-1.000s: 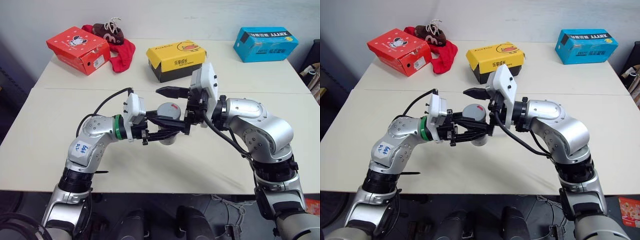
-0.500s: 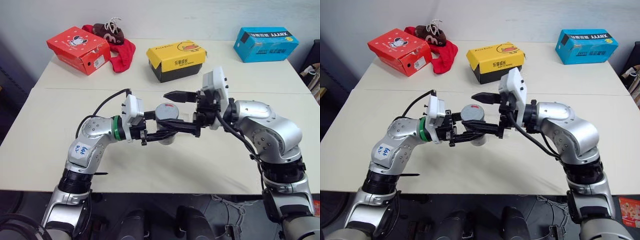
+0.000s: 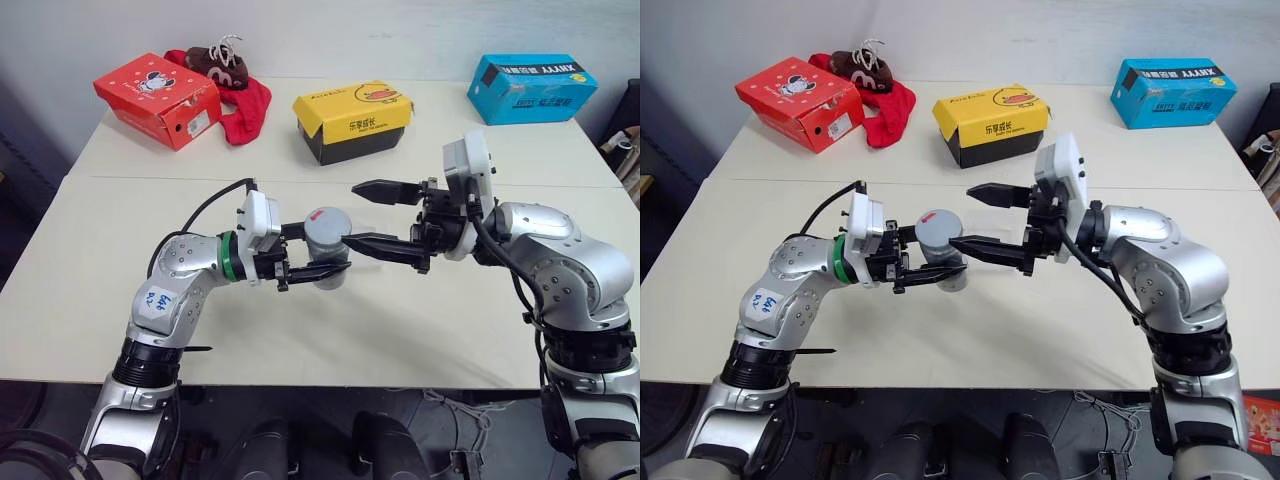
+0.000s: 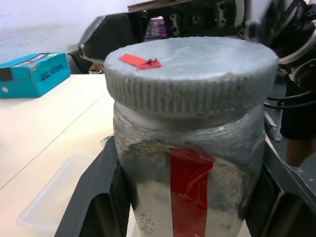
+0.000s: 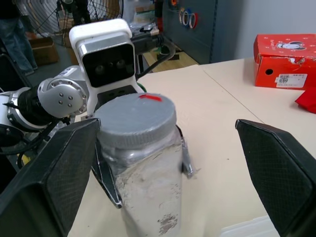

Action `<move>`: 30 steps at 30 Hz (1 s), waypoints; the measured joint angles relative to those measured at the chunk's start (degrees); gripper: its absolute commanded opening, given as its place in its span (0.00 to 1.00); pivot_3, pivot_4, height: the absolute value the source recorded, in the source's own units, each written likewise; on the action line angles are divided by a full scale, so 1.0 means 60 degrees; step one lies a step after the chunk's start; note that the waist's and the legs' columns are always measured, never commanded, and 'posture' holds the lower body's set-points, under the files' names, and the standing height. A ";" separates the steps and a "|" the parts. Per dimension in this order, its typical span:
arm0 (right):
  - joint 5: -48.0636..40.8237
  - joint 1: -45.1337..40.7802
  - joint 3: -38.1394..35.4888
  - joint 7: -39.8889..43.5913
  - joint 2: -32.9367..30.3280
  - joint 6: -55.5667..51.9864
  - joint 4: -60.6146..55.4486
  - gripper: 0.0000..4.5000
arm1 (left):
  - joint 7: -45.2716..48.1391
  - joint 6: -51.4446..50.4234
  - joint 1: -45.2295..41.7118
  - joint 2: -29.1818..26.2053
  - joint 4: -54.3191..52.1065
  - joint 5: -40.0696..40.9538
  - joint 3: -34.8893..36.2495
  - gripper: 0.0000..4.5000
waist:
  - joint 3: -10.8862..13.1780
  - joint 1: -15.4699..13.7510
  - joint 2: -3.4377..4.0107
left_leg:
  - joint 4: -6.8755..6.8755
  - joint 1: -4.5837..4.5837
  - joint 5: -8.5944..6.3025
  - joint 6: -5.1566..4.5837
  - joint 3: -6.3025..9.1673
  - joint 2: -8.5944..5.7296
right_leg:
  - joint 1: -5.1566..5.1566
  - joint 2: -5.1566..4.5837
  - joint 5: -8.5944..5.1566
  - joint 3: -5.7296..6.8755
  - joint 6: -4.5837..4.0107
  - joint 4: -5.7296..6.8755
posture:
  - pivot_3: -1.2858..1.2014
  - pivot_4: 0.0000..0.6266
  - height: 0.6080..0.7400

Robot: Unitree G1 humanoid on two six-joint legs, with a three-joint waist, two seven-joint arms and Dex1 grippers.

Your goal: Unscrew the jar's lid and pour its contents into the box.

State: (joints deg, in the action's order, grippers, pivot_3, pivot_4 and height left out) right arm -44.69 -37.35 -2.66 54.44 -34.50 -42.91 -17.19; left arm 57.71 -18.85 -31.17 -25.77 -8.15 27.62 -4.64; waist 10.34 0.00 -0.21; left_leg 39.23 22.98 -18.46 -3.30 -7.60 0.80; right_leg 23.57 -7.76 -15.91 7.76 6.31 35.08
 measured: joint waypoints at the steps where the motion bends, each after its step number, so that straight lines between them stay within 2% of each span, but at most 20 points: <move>1: -0.0114 0.0120 -0.0061 0.0015 -0.0119 -0.0075 -0.0028 1.00 | 0.0005 0.0003 0.0005 -0.0033 0.0000 -0.0004 0.0004 0.52 | 0.0000 -0.0002 0.0000 | 0.0000 0.0000 0.0000 0.0000 -0.0002 0.0000 | 0.0000 -0.0002 0.0000 0.0000 0.0000 -0.0001 | 0.52 0.24 1.00; 7: -0.0798 0.0227 -0.0402 0.0029 -0.0266 -0.0451 -0.0395 1.00 | -0.0010 0.0002 0.0004 -0.0124 -0.0001 -0.0059 0.0010 0.52 | 0.0000 0.0014 0.0000 | 0.0000 0.0000 0.0000 0.0000 0.0002 0.0001 | 0.0000 -0.0002 0.0000 -0.0004 0.0000 0.0000 | 0.52 0.24 1.00; 10: -0.0930 -0.0162 -0.0314 -0.0263 -0.0116 -0.0617 -0.0623 1.00 | -0.0019 -0.0009 0.0001 -0.0175 0.0004 -0.0124 0.0006 0.52 | 0.0000 0.0038 0.0001 | 0.0000 -0.0002 0.0002 0.0003 -0.0003 0.0003 | 0.0002 -0.0001 0.0000 -0.0005 0.0000 0.0003 | 0.52 0.24 1.00; 17: 0.0029 -0.1017 0.1192 -0.1135 0.0681 -0.0550 -0.0840 1.00 | -0.0073 -0.0077 -0.0023 -0.0015 0.0025 -0.0164 -0.0158 0.52 | 0.0000 -0.0004 0.0001 | 0.0000 0.0006 0.0007 0.0003 0.0008 -0.0002 | 0.0002 -0.0006 0.0000 -0.0009 -0.0001 0.0004 | 0.52 0.24 1.00; 30: 0.0984 -0.1201 0.1529 -0.1204 0.1002 -0.0149 -0.0279 1.00 | -0.0102 -0.0086 -0.0136 0.0050 0.0057 -0.0168 -0.0165 0.52 | 0.0000 0.0030 0.0001 | 0.0000 0.0007 0.0009 0.0002 0.0004 -0.0003 | 0.0004 0.0001 0.0001 0.0003 0.0000 0.0004 | 0.52 0.24 1.00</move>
State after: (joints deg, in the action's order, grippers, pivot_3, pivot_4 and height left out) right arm -38.78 -44.55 6.51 47.22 -28.49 -43.81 -18.86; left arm 57.10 -19.36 -31.98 -25.47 -7.81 26.62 -5.63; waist 10.34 0.18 -0.20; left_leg 39.23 23.03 -18.40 -3.29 -7.58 0.78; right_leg 23.60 -7.75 -15.91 7.78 6.31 35.10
